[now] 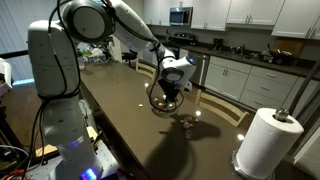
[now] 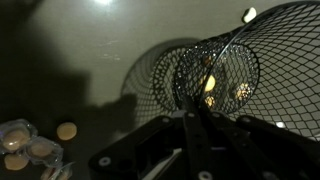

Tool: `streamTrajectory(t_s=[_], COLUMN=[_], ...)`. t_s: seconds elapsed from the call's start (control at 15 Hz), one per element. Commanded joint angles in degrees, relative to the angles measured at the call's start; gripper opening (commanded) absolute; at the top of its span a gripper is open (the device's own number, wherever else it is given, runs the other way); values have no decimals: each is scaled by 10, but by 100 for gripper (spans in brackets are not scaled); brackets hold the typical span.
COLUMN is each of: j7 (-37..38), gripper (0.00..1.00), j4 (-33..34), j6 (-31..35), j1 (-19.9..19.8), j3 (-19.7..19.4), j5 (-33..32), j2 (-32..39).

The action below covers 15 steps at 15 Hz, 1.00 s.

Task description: Pick up the black basket then place it down again

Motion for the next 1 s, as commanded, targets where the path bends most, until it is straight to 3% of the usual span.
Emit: streamTrajectory(t_s=[0.0,0.33,0.6,0.73,0.93], j7=[23,7,24,55,152], gripper=[4,4,4,4,4], j4=[-17,-60,-68,-61,-41], j6=[31,108,174,213,266], j1=[-1,5,31,52,89], j3=[4,11,24,31,42], j5=[67,241,335,365,351], j2=[2,3,20,24,24])
